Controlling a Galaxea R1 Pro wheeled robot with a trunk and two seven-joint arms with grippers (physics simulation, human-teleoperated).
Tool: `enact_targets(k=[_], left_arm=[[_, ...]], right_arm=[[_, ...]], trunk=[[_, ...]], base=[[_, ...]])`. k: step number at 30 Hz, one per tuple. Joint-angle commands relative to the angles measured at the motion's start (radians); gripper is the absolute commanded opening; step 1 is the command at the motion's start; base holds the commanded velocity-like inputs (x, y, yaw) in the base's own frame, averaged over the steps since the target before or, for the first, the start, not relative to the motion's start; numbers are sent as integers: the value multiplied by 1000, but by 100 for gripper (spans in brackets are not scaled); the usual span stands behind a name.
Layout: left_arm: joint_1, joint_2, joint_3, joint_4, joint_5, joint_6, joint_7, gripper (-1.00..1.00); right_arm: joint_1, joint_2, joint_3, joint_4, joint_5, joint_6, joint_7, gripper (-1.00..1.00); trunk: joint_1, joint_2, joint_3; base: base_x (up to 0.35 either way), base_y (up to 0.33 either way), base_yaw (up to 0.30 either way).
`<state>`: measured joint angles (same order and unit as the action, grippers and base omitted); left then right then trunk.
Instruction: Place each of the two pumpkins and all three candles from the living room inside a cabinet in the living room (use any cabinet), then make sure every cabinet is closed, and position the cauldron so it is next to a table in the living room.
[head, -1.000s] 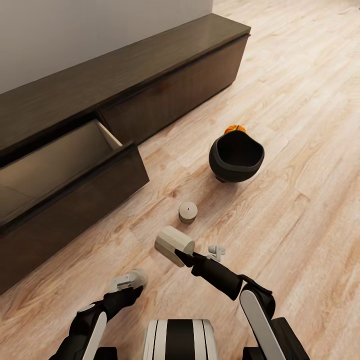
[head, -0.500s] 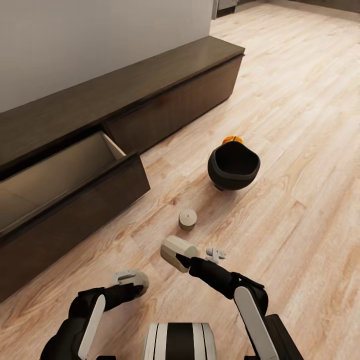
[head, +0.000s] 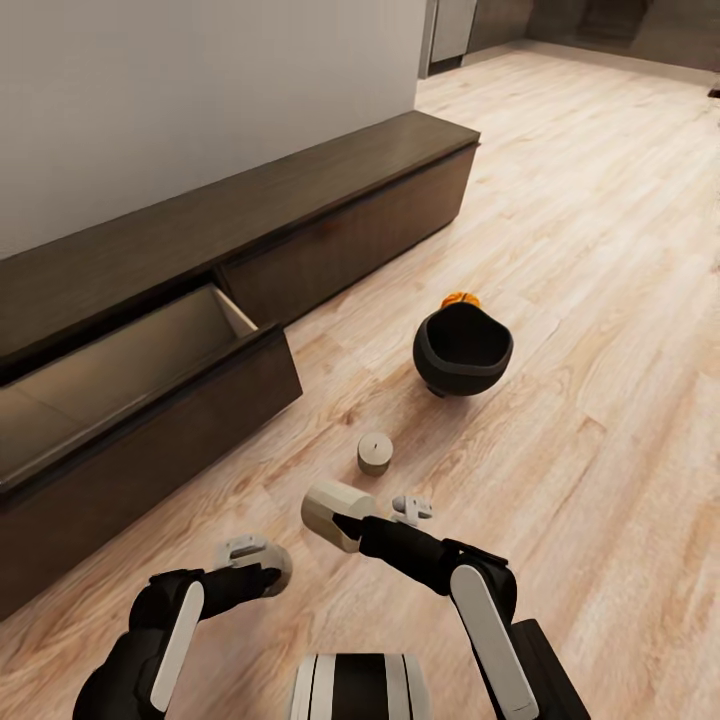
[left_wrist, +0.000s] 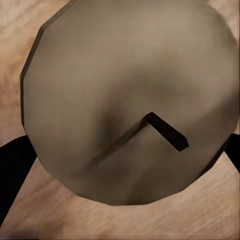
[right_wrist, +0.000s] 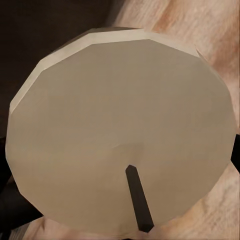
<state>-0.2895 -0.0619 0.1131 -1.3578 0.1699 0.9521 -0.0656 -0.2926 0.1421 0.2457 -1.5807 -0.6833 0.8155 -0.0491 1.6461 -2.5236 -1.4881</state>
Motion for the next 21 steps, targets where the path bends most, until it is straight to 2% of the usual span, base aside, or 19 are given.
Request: enact_targets(k=[1, 13, 21], left_arm=[[0, -1, 3, -1, -2, 5, -5, -100], [0, -1, 8, -1, -2, 4, -5, -100], [0, -1, 8, -1, -2, 4, -5, -100]], right_arm=[[0, 0, 0, -1, -8, 1, -6, -100], [0, -1, 0, 0, -8, -4, -9, -100], [0, -1, 0, 3, -9, -4, -9, -100]], trunk=[[-1, 0, 3], [-6, 3, 50], [-10, 5, 88]], base=[[0, 0, 0], [0, 0, 5], [0, 0, 170]])
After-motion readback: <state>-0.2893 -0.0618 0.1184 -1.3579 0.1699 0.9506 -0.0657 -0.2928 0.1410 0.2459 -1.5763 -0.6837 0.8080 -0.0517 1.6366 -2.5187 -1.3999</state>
